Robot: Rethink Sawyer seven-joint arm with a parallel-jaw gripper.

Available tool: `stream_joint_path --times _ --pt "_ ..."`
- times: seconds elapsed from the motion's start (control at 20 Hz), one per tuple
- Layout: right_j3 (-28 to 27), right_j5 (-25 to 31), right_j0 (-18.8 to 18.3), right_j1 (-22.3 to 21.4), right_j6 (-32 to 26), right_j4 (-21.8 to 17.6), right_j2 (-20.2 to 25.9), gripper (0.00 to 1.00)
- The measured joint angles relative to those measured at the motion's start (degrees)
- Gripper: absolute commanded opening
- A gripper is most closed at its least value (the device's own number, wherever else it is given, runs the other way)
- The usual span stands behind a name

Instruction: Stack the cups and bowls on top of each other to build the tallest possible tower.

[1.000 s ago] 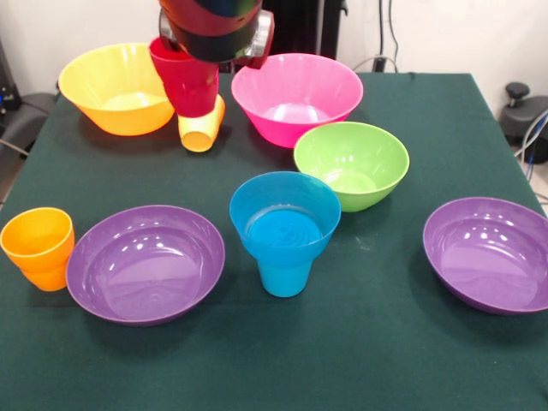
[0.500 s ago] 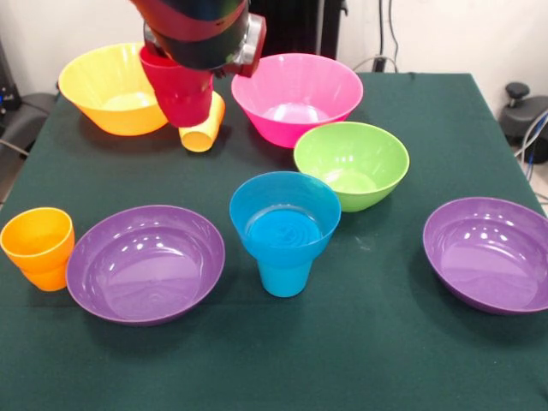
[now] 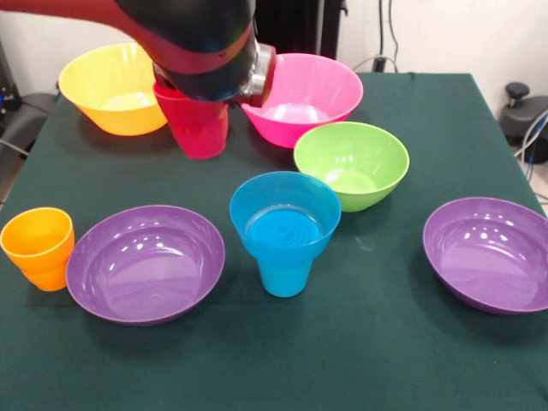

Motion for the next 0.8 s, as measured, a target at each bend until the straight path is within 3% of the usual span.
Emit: stream_joint_path --times 0.8 --pt "-4.53 -0.06 3.14 3.98 0.01 4.62 0.01 0.0"
